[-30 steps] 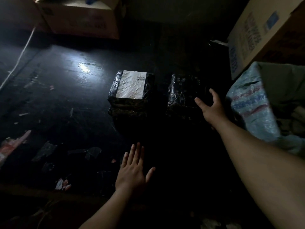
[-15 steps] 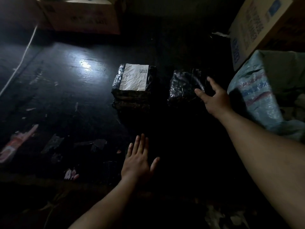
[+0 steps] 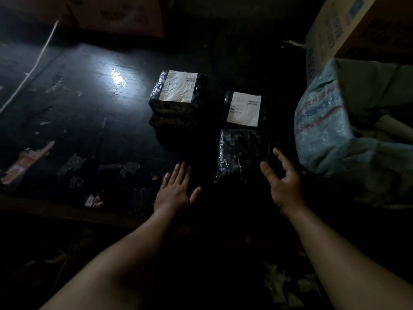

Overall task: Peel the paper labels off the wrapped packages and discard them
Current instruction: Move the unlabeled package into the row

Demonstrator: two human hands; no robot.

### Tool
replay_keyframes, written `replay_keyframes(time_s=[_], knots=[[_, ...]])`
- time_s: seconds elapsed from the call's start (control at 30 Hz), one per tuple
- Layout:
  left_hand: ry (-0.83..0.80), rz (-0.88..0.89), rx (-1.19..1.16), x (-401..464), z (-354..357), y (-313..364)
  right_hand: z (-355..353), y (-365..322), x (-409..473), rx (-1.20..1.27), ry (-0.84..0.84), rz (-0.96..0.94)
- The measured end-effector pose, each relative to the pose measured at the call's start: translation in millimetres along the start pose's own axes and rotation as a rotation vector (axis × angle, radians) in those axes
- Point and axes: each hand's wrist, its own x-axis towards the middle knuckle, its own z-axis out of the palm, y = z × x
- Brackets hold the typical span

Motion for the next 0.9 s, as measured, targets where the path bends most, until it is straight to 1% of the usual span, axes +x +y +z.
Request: replay_keyframes(time_s=[0.17,0.37,0.57,0.8,0.9], knots=[[0.008,0.004,0.016,2.2,5.5,-1.9,4.3,37.6,-25.3,0.033,-0.021,0.061],[0.045,0.006,0.023,3.3,10.0,-3.2,8.1,54.5,-33.3,-0.006,-0.093,0.084],[0.017,0.001,0.029,4.0,8.6,-3.5,2.1,55.6,-26.8,-0.179,-0.184,0.037],[-0.097,-0.027,0.033,5.5,0.3,1.9,-8.7,45.7,-20.5,-0.471,-0.18,0.036],[-0.14,-0.033,0.008,6.0,-5.3,4.8,-14.1,33.7,-12.0,-0.504,-0.21,0.067]])
